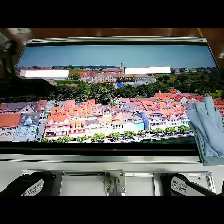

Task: Fold the shirts.

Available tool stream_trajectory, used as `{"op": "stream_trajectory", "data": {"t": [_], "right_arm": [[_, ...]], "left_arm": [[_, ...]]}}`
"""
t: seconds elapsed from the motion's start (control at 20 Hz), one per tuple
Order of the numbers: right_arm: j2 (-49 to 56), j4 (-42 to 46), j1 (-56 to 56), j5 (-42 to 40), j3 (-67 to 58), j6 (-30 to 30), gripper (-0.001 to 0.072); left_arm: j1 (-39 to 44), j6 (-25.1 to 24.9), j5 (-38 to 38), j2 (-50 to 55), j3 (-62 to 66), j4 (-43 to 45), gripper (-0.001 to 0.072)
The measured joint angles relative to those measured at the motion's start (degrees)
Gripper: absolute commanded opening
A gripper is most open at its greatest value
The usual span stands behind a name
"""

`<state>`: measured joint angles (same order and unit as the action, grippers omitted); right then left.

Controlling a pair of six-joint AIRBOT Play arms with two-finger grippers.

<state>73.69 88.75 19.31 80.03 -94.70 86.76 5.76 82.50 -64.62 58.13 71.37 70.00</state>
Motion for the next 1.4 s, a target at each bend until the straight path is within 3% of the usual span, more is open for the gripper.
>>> {"op": "stream_trajectory", "data": {"t": [0.05, 0.1, 0.25, 0.6, 1.4], "right_arm": [[0.0, -2.4, -3.1, 1.4, 0.0, 0.0, 0.0644], [0.1, -4.2, -6.4, 2.6, 0.4, 0.0, 0.0644], [0.8, -7.2, -14.3, 5.0, 2.6, 0.7, 0.0644], [1.5, -9.9, -24.5, 6.6, 6.4, 2.1, 0.0644], [1.5, -11.9, -26.3, 7.0, 6.9, 2.2, 0.0643]], "left_arm": [[2.8, 2.5, -3.0, 1.7, 1.4, 5.8, 0.0463], [5.1, 4.2, -5.5, 3.4, 2.7, 10.2, 0.0638], [9.9, 7.6, -10.4, 8.0, 5.6, 18.0, 0.0654], [12.9, 9.9, -15.8, 13.5, 7.3, 22.6, 0.0654], [13.2, 10.4, -16.9, 14.4, 7.5, 23.4, 0.0655]]}}
